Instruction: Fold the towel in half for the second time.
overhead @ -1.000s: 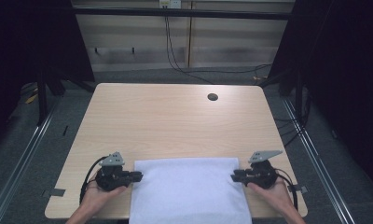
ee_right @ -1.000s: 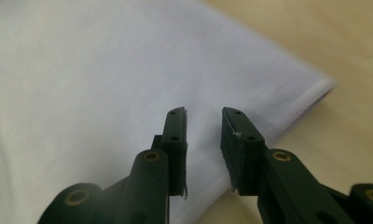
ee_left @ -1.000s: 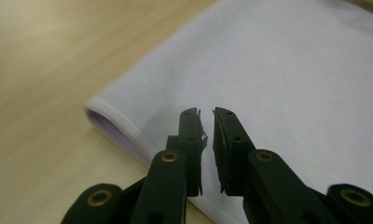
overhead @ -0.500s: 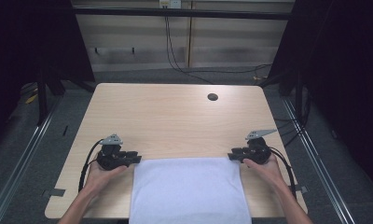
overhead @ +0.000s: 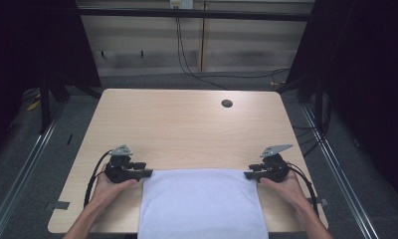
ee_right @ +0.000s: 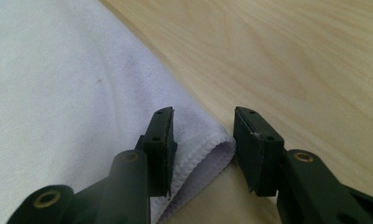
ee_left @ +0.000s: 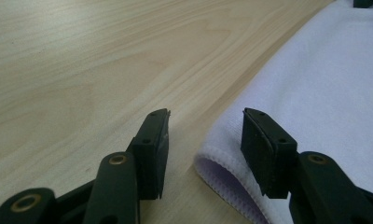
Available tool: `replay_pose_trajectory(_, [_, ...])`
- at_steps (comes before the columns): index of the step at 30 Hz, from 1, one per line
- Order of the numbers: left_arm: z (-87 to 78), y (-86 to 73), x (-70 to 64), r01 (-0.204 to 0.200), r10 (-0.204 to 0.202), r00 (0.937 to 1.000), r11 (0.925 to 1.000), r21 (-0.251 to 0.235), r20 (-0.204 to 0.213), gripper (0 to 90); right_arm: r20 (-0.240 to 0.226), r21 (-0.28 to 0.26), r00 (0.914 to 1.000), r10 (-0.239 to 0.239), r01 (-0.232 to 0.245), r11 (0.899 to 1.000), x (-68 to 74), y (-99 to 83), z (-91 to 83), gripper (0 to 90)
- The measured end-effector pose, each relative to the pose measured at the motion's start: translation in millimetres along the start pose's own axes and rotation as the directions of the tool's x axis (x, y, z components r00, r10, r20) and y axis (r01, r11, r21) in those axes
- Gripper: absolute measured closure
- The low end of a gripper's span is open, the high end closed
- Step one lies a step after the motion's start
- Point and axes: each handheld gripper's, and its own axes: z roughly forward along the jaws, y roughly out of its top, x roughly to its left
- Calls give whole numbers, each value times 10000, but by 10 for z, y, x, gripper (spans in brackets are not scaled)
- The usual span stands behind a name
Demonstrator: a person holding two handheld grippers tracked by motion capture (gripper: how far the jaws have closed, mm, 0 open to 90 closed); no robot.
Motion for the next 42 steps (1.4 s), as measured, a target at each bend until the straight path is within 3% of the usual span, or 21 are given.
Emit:
replay_pose_trajectory(4, [-25,-7,15,36,-36,10000,10000,-46,48,524,-256,97,9996,126,-124,9999,-15,2,-4,615])
replay_pose_trajectory(8, [-43,-20,-2,-136,139,9994,9998,-116,307,523,-391,177,9991,141,-134,9998,-46,-16,-24,739])
replay_pose_trajectory(13, [75,14,-32,-538,528,9978,9983,238,402,498,-536,167,9982,265,-256,9995,-40,-39,-29,850])
replay_pose_trajectory(17, [127,15,-53,-656,635,9969,9969,440,467,511,-602,118,9973,431,-424,9990,-37,-39,-24,863])
replay_pose_trajectory(20, [135,17,-104,-912,880,9947,9940,612,533,603,-692,48,9961,542,-540,9985,-55,-48,-24,869])
replay_pose_trajectory(21, [133,8,-139,-1165,1119,9917,9903,760,626,736,-688,81,9958,605,-601,9982,-57,-49,-31,871])
replay_pose_trajectory(23, [123,4,-163,-1244,1181,9903,9884,867,735,829,-734,20,9953,629,-629,9980,-58,-47,-36,871])
replay_pose_trajectory(26, [108,-1,-157,-1018,942,9912,9916,801,930,849,-774,-163,9941,759,-773,9969,-55,-39,-60,872])
replay_pose_trajectory(28, [72,-3,-132,-663,605,9922,9965,502,1087,850,-728,-275,9945,752,-774,9966,-59,-32,-82,872])
replay_pose_trajectory(32, [-8,47,-104,-573,561,9939,9983,98,954,853,-839,-895,9920,940,-1015,9908,-77,19,-169,872])
replay_pose_trajectory(33, [-43,91,-84,-344,367,9944,9991,-248,995,854,-784,-1130,9926,923,-1008,9885,-80,69,-203,872])
replay_pose_trajectory(36, [-73,154,-65,-344,381,9950,9985,-415,925,854,-779,-1481,9924,957,-1065,9832,-89,127,-246,873])
replay_pose_trajectory(37, [-93,211,-39,-277,334,9956,9975,-657,871,854,-801,-1779,9915,1027,-1156,9772,-101,188,-292,873])
replay_pose_trajectory(42, [-110,327,26,-154,232,9961,9958,-908,854,855,-737,-2178,9923,996,-1134,9694,-134,287,-340,873])
